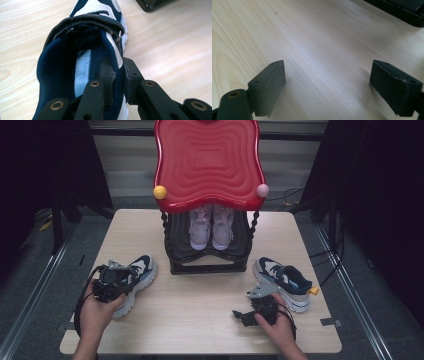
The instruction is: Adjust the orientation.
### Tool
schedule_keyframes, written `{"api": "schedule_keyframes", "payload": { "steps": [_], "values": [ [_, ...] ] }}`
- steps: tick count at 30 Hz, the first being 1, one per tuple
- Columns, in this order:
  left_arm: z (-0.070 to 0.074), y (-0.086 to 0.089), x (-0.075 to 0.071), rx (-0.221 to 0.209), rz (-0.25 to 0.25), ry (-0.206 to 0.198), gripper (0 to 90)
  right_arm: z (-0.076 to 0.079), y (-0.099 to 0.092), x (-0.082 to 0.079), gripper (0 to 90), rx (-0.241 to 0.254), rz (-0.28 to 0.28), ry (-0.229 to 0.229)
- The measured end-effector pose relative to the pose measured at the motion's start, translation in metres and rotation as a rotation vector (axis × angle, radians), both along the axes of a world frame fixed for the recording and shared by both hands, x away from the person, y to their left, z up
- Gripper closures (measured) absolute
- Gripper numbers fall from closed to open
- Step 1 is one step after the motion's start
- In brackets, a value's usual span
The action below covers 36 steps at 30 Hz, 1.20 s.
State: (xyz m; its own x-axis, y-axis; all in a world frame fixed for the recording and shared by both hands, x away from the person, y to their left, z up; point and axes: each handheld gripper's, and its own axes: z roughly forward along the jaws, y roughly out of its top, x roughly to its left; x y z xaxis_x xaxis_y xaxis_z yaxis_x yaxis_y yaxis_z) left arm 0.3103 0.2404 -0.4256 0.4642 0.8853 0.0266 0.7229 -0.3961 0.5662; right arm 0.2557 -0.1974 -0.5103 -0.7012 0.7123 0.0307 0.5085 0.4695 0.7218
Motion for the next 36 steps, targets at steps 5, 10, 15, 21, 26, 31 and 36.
{"api": "schedule_keyframes", "payload": {
  "steps": [5,10,15,21,26,31,36],
  "values": [
    [-0.004,-0.009,0.011,-0.003,0.036,-0.013,79.5,0.000,0.000,0.000,12.7,0.000,0.000,0.000],
    [-0.008,-0.014,0.012,0.004,0.011,-0.012,76.8,0.000,0.000,0.000,12.7,0.000,0.001,-0.001],
    [-0.003,-0.009,0.010,-0.035,-0.013,-0.024,64.0,0.000,0.000,0.000,12.7,0.000,0.002,-0.001],
    [0.008,-0.004,0.004,-0.052,-0.040,-0.050,45.4,0.000,0.000,0.000,12.7,-0.001,0.002,-0.002],
    [0.015,0.000,-0.001,-0.018,-0.049,-0.067,34.4,0.000,0.000,0.000,12.7,0.000,0.003,-0.001],
    [0.013,-0.002,-0.008,0.004,-0.096,-0.010,35.5,0.000,0.000,0.000,12.7,0.000,0.003,0.000],
    [0.016,-0.009,-0.011,-0.034,-0.122,0.026,35.7,0.000,0.000,0.000,12.7,0.000,0.003,0.000]
  ]
}}
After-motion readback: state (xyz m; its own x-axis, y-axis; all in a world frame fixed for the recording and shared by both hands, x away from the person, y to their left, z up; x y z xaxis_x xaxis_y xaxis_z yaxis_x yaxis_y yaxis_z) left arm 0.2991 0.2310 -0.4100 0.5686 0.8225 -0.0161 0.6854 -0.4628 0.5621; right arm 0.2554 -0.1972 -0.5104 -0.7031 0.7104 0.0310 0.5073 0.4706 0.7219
